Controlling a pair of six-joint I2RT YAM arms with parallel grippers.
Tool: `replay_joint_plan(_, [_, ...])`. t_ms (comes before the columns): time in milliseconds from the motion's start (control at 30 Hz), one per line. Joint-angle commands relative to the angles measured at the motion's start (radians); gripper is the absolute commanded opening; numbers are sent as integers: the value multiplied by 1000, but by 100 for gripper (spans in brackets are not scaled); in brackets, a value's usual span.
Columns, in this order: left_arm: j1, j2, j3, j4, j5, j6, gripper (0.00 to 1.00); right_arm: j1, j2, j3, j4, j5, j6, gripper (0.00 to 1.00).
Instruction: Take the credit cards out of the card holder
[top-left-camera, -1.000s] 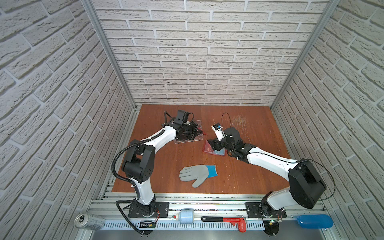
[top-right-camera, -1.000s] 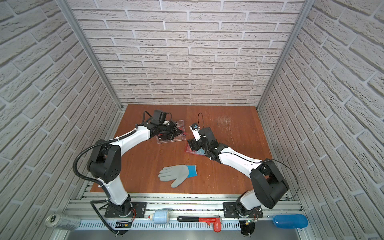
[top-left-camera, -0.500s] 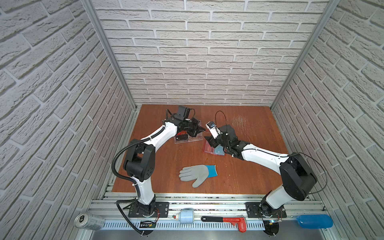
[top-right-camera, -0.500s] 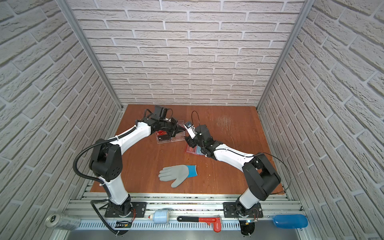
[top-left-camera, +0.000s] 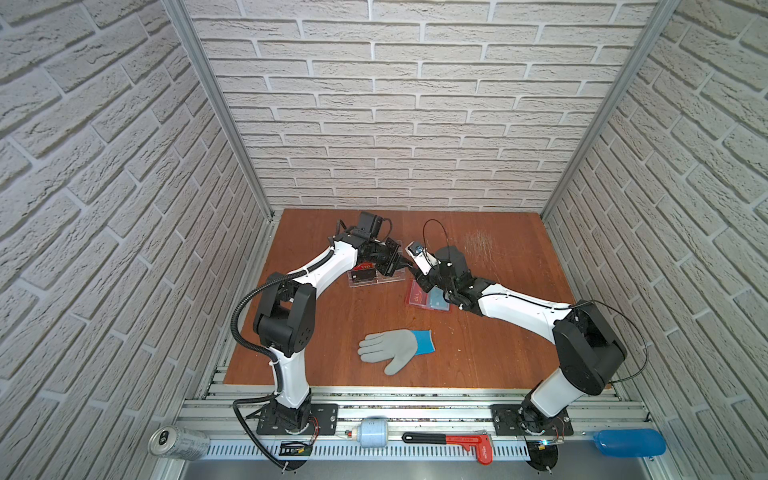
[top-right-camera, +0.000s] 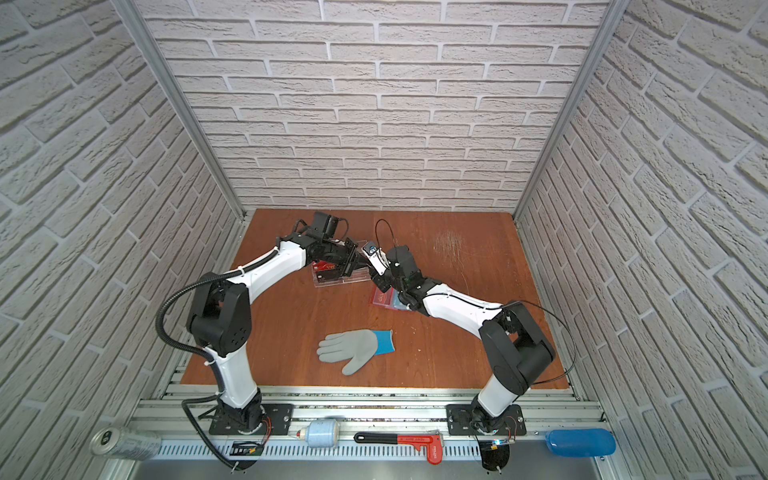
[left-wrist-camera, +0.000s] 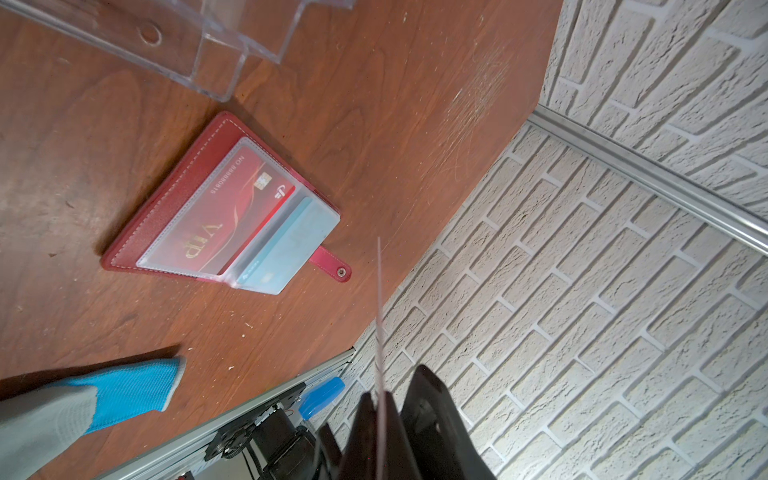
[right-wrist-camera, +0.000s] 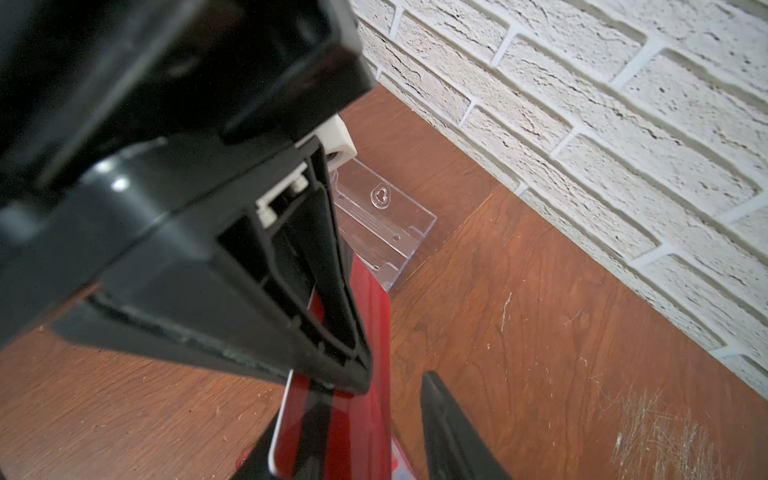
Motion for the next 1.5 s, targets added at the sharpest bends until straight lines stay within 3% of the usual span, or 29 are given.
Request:
replay_joint_plan(0, [5,16,24,-42,32,43,0,5,4,29,28,8,-16,37])
replay_joint_plan(433, [7,17,9,-42,35,47,0,5,6,45,5,19,-19,7])
replay_joint_plan(633, [6,25,6,-30,37,38,4,5,13,53,-1,21,-19,6])
replay_joint_plan(967, [28,19,0,-20,25,45,28,5,8,46,-17,46,14,6])
replay_joint_plan(1467, [112,-32,-19,-53,-27,120,39,4,-50,-29,-1,29,72,6])
